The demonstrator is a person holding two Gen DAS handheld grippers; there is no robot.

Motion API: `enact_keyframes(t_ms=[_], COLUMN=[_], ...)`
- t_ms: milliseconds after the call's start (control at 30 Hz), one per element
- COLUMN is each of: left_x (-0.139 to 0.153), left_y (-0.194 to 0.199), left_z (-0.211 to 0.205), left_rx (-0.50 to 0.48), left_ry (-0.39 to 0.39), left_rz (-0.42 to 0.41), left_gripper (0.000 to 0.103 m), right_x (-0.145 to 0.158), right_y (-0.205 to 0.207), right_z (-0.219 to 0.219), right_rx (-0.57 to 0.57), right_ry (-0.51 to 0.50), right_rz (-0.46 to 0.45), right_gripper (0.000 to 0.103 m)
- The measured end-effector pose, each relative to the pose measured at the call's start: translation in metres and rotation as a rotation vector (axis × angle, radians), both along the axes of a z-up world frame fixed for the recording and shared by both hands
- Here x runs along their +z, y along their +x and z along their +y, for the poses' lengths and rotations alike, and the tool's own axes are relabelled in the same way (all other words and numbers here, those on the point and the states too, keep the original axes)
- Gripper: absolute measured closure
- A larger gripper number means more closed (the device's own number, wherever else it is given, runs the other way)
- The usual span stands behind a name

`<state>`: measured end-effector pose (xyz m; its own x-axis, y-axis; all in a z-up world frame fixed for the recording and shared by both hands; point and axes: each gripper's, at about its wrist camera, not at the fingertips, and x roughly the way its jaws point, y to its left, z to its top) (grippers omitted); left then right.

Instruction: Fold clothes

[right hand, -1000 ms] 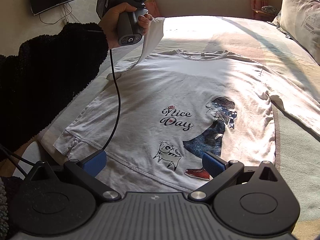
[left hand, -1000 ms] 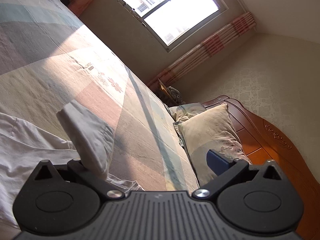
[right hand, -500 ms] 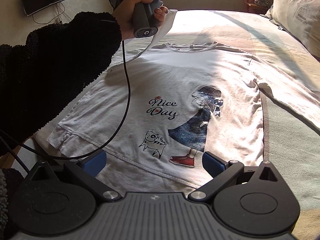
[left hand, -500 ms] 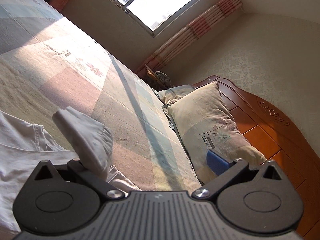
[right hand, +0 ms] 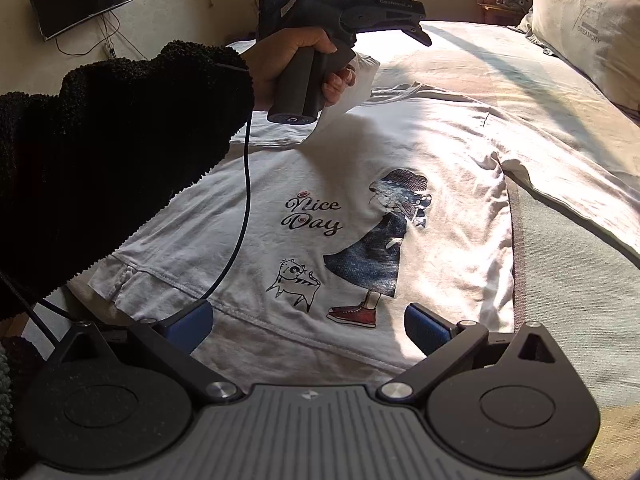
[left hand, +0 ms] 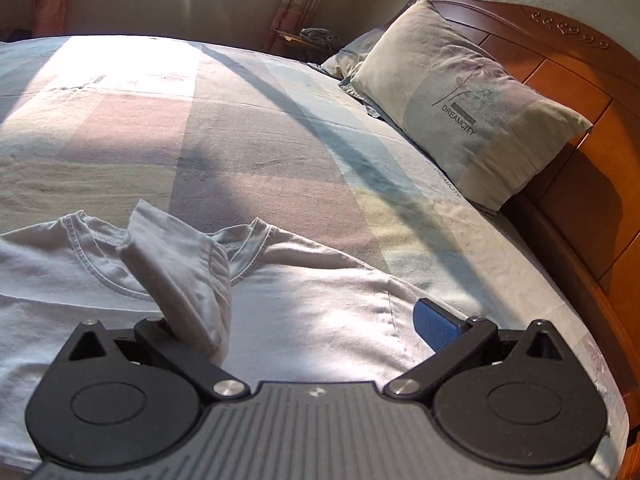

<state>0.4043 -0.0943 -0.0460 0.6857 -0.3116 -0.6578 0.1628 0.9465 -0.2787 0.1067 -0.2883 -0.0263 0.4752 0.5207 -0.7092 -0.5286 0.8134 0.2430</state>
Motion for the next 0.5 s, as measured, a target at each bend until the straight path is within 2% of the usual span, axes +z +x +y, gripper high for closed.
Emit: enact_keyframes(t_ms=[100,167,267,333,400,500], left_x=[-0.009,-0.015,-0.017,-0.012,-0.005,0.007], left_y=[0.000,-0.003,-0.014,-0.019,-0.018,-0.021], left_z=[-0.023,-0.038,-0.050,-0.050,-0.045,-0.031], left_rx=[-0.125,-0.234,-0.336,-0.368,-0.361,-0.347], left_ry=[0.206,0.315,0.408,0.398,0.338,0.204], left_rz=[0.070,0.120,0.144,0.162,0.191,0.232], left_gripper=[0.001,0.001,0.001,0.001,0.001,0.001], right_x=[0.002,0.003,0.005,0.006,0.008,0.009], right_y=[-0.003,-0.005,-0.009,-0.012,-0.015,-0.019], right_z=[-0.003,-0.006,-0.011,-0.014,-0.018,-0.023], right_rx=[-0.012,-0.023,-0.040,-0.051,-0.061,-0.077], right_ry=[0.006,0.012,0.020,0.026,0.031,0.048], right_rz=[-0.006,-0.010,-0.017,-0.022,-0.026,-0.035], right_gripper=[0.000,0.000,0.000,0.000,0.000,0.000])
